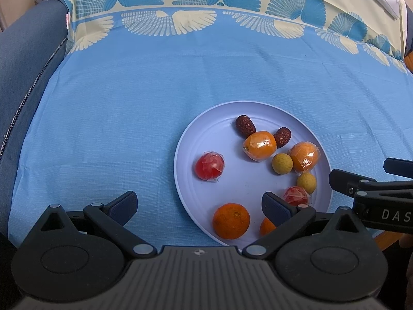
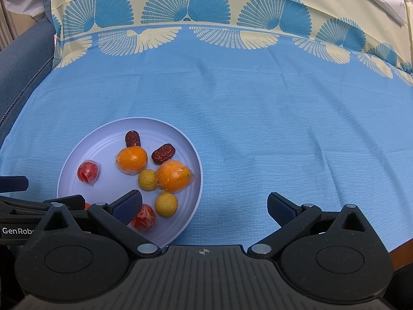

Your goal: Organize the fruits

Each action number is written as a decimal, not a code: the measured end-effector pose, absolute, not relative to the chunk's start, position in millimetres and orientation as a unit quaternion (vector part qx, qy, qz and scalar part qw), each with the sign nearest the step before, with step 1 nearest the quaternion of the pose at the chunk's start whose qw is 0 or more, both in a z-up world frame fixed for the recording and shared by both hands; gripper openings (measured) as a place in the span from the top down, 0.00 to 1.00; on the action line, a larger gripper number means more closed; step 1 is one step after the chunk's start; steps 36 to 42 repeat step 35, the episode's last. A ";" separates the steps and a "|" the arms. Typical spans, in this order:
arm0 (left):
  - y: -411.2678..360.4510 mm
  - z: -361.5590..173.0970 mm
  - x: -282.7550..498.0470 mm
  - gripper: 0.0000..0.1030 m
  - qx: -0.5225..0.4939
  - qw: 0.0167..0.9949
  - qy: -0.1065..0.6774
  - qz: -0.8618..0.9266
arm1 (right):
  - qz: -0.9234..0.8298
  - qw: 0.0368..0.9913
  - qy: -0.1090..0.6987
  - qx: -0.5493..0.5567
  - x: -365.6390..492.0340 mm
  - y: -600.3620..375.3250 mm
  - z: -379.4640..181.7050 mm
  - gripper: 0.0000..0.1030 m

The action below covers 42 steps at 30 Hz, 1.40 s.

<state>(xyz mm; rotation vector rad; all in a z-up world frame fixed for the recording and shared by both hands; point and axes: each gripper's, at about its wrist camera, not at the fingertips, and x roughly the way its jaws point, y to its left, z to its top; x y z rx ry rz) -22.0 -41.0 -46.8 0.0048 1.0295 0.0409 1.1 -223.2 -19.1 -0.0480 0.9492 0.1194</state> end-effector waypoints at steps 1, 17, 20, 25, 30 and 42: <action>-40.7 -46.7 -21.9 0.01 0.002 0.870 0.492 0.020 | 0.057 0.887 0.457 -0.023 1.0 -223.5 -19.0 0.01; -40.4 -45.5 -21.6 0.01 0.003 0.871 0.491 0.017 | 0.057 0.887 0.457 -0.021 1.1 -222.9 -19.3 0.01; -40.1 -45.5 -20.5 0.01 0.002 0.871 0.491 0.016 | 0.057 0.887 0.458 -0.021 1.4 -223.6 -20.1 0.01; -37.7 -45.8 -18.5 0.01 -0.004 0.870 0.493 0.016 | 0.057 0.887 0.458 -0.018 2.3 -222.5 -20.5 0.01; -34.4 -46.6 -15.4 0.01 -0.017 0.868 0.497 0.016 | 0.056 0.888 0.457 -0.016 4.4 -224.5 -19.8 0.01; -31.8 -41.2 -13.2 0.01 -0.034 0.874 0.485 0.005 | 0.057 0.892 0.449 -0.003 6.0 -227.6 -16.2 0.01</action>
